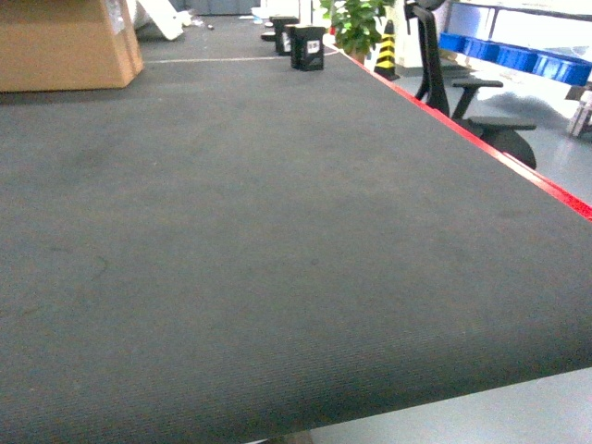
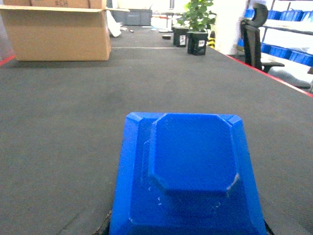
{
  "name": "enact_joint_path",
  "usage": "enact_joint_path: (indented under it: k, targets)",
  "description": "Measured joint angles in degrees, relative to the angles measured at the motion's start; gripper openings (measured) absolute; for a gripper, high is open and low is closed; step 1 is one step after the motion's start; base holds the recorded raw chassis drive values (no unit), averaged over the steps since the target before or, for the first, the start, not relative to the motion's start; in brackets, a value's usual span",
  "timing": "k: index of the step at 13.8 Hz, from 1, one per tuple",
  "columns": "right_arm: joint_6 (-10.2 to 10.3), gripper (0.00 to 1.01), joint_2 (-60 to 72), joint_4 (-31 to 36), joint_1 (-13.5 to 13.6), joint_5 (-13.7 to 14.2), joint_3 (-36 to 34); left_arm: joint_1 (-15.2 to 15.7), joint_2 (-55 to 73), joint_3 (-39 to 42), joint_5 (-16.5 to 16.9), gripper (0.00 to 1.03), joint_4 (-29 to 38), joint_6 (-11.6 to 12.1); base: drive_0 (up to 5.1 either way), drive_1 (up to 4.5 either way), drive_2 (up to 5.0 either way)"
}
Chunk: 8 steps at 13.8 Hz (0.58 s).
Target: Sort blue parts and orange caps into right shelf containers
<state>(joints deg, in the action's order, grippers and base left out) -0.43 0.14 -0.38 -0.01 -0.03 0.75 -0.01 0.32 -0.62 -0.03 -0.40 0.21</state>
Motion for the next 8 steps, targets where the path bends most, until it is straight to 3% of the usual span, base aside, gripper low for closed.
enact_joint_path:
  k: [8]
  targets:
    - [0.00, 0.45, 0.00, 0.02, 0.00, 0.00, 0.00, 0.00, 0.00, 0.00, 0.00, 0.43, -0.02, 0.00, -2.0, -1.96, -2.0]
